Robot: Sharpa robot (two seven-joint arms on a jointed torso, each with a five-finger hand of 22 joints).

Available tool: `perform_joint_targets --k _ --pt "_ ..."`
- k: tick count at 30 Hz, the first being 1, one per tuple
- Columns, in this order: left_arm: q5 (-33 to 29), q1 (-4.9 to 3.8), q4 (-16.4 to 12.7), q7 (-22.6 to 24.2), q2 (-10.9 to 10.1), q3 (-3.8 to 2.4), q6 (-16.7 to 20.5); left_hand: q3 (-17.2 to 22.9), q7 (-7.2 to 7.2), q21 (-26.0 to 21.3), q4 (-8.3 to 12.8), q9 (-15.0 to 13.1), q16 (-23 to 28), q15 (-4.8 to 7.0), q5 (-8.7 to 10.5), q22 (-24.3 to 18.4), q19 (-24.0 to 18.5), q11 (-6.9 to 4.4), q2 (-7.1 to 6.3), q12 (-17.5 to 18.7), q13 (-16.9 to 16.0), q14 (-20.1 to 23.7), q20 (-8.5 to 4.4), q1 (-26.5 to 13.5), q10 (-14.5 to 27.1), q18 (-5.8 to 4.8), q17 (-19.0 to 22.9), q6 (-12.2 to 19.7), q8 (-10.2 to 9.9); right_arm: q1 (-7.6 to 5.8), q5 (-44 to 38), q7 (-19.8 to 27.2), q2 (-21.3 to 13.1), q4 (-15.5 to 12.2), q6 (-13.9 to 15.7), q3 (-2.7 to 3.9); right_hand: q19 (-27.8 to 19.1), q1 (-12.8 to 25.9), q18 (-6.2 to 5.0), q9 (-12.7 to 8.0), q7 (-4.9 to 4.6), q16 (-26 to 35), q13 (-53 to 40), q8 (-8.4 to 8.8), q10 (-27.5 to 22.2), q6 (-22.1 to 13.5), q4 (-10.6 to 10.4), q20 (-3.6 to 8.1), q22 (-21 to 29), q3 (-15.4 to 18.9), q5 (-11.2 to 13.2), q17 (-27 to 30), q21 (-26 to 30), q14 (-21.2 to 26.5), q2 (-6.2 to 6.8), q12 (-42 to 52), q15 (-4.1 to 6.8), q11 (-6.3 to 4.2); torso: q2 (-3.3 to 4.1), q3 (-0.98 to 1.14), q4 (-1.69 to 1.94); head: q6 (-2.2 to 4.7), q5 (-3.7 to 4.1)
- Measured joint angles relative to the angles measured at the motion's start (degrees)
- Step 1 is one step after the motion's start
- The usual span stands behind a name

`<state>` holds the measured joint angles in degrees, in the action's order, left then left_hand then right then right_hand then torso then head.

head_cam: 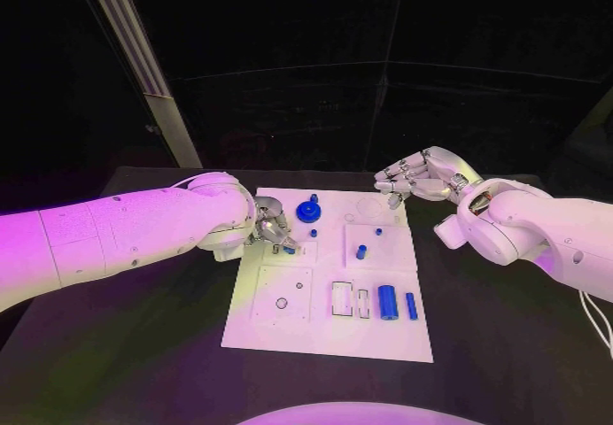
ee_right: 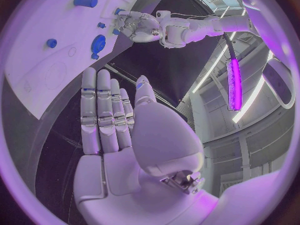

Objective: Assemble the parts on the task board

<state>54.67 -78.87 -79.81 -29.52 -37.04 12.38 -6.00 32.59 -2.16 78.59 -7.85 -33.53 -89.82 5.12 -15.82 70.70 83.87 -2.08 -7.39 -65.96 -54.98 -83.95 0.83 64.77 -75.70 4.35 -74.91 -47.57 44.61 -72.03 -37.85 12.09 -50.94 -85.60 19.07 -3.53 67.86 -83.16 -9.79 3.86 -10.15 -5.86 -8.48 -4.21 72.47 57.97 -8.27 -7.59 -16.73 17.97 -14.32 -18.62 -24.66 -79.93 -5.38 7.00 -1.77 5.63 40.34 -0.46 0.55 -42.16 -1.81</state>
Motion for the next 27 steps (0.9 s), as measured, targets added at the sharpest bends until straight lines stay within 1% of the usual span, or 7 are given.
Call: perform_joint_targets --k 1,4,6,7,13,20,27 --pt "0.02 0.0 0.07 -0.02 0.06 0.0 -0.03 0.0 0.15 0.07 0.15 0.07 0.0 0.0 0.0 0.08 0.0 -0.19 0.02 -0.06 -0.09 0.0 0.0 -0.58 -0.19 -0.41 0.0 -0.32 0.0 0.0 0.0 0.0 0.0 -0.02 0.0 0.0 -0.18 0.0 0.0 0.0 0.0 0.0 0.0 0.0 0.0 0.0 -0.11 -0.18 0.0 0.11 0.0 0.0 0.09 0.18 0.0 0.0 -0.18 0.0 0.0 0.0 -0.01 -0.01 -0.01" --pt "0.05 0.0 0.27 -0.07 0.26 0.0 -0.16 1.07 0.51 0.11 2.06 0.38 0.0 0.21 0.0 0.21 0.0 -0.38 -0.49 -0.15 -0.33 -0.21 0.0 -1.67 -0.39 -0.41 0.0 -0.7 0.02 0.0 0.0 0.01 0.01 -0.04 -0.01 0.0 -0.18 0.0 0.0 0.0 0.0 0.0 0.0 0.0 0.0 0.0 -0.11 -0.18 0.0 0.11 0.0 0.0 0.09 0.19 0.0 0.0 -0.18 0.0 0.0 0.0 -0.01 -0.1 -0.02" --pt "0.05 -0.01 0.41 -0.09 0.37 0.0 -0.25 0.94 0.67 0.11 2.54 0.6 0.0 0.42 0.0 0.29 0.0 -0.48 -0.88 -0.21 -0.47 0.0 0.0 -2.08 -0.49 -0.41 0.0 -1.18 -0.18 0.0 0.0 0.01 0.01 -0.05 -0.01 0.0 -0.18 0.0 0.0 0.0 0.0 0.06 0.01 0.0 -0.01 0.0 -0.11 -0.18 0.03 0.11 0.0 0.0 0.09 0.18 0.0 0.0 -0.19 0.01 0.0 0.0 -0.01 -0.18 -0.03" --pt "0.05 -0.02 0.52 -0.1 0.45 0.0 -0.32 1.29 0.74 0.11 3.35 0.7 0.0 0.42 0.0 0.33 0.0 -0.49 -0.81 -0.43 -0.54 0.0 0.0 -2.64 -0.5 -0.41 0.0 -1.49 -0.36 0.0 0.0 0.01 0.02 -0.06 -0.02 0.0 -0.18 0.0 0.0 0.0 0.0 0.22 0.03 0.0 -0.16 0.0 -0.11 -0.18 0.06 0.11 0.0 0.0 0.09 0.18 0.0 0.0 -0.18 0.16 0.0 0.0 -0.01 -0.18 -0.03" --pt "-0.03 -0.06 0.98 -0.13 0.82 0.0 -0.69 1.81 0.95 0.47 5.28 1.13 0.0 0.62 0.01 0.93 0.2 -0.57 -0.69 -0.82 -1.0 -0.19 -0.2 -3.93 -0.6 -0.41 0.0 -2.38 -0.64 0.0 0.0 0.01 0.02 -0.12 -0.03 0.0 -0.18 0.0 0.0 0.0 -0.21 0.22 0.06 0.0 -0.21 -0.21 -0.11 -0.18 0.12 0.11 -0.26 0.05 0.09 0.18 0.0 -0.24 -0.18 0.21 0.01 0.0 0.0 -0.32 -0.01" --pt "-0.12 -0.08 1.51 -0.13 1.16 -0.01 -1.15 1.31 1.22 0.74 5.5 1.41 0.0 0.82 0.01 1.4 -0.02 -0.77 -0.47 -1.18 -1.65 0.01 -0.41 -5.22 -0.81 -0.4 0.0 -3.25 -0.86 0.0 0.0 0.01 0.02 -0.21 -0.05 0.0 -0.37 -0.23 0.0 0.0 -0.21 0.43 0.11 0.0 -0.41 -0.21 -0.11 -0.37 0.18 0.11 -0.52 0.05 0.32 0.39 -0.23 -0.46 -0.39 0.41 0.01 0.0 0.02 -0.37 0.01" --pt "-0.13 0.01 2.01 -0.25 1.61 0.07 -1.45 -1.05 1.34 1.14 3.23 1.63 0.0 0.82 -0.01 2.24 -0.02 -0.99 0.2 -2.15 -2.54 0.01 -0.41 -7.37 -1.4 -0.4 0.0 -4.17 -1.07 0.0 0.0 0.01 0.0 -0.3 -0.05 0.0 -0.39 -0.23 0.0 0.0 -0.21 0.67 0.16 0.0 -0.41 -0.21 0.05 -0.39 0.24 0.28 -0.74 0.1 0.53 0.39 -0.23 -0.46 -0.39 0.41 0.01 0.0 0.04 -0.42 0.06"
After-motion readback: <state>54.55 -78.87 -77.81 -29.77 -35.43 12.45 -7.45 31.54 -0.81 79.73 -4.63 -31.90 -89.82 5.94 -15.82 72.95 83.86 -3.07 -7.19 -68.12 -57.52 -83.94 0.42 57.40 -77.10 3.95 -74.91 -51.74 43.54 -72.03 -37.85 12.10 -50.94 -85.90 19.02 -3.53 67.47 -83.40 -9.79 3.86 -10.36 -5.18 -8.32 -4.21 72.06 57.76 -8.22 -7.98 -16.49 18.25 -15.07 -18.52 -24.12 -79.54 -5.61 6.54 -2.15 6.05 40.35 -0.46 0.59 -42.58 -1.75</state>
